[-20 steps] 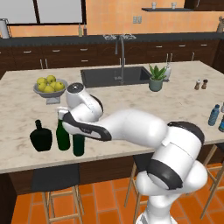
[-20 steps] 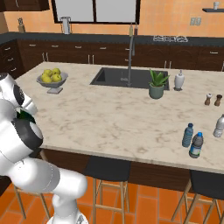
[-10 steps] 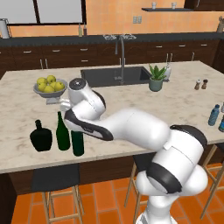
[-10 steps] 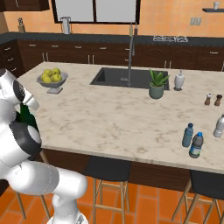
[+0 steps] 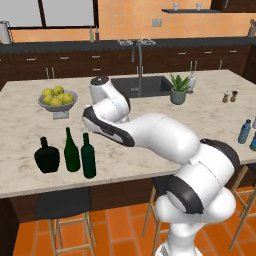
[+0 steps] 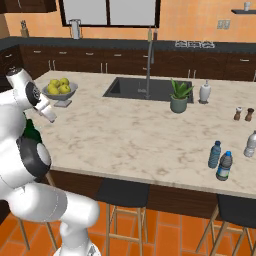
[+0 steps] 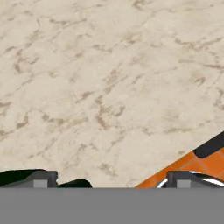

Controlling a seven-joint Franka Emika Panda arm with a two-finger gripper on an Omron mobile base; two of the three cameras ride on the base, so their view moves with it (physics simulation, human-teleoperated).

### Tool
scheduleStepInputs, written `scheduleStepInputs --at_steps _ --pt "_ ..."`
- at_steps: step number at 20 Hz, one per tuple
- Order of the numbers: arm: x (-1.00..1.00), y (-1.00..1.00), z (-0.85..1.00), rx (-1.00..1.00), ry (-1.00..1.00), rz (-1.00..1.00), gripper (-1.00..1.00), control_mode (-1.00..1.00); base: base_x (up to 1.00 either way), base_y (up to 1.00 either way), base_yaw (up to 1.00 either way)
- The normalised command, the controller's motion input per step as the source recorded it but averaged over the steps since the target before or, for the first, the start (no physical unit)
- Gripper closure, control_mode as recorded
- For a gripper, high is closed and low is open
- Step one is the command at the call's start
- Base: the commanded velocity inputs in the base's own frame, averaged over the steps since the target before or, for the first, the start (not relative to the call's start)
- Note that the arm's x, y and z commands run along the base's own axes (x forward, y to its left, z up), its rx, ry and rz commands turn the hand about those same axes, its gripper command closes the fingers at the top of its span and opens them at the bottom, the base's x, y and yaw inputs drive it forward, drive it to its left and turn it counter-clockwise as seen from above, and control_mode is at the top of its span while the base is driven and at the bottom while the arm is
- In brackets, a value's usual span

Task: Move the plastic bottles in the middle to the plastics group, and the glass bottles in the middle to the glass group.

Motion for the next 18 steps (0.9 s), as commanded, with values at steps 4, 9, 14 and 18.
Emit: scheduleStepInputs --at_steps 4,9,14,18 --pt "-0.02 -0.99 0.0 0.0 0.19 0.02 -1.0 -1.0 0.0 0.0 0.0" --pt "-0.45 -0.8 0.01 0.0 -0.03 0.22 -1.0 -1.0 0.0 0.0 0.0" --pt "-0.78 -0.6 0.03 -0.06 -0.16 0.57 -1.0 -1.0 0.0 0.0 0.0" --pt "-0.85 -0.67 0.0 -0.05 -0.17 0.53 -1.0 -1.0 0.0 0.0 0.0"
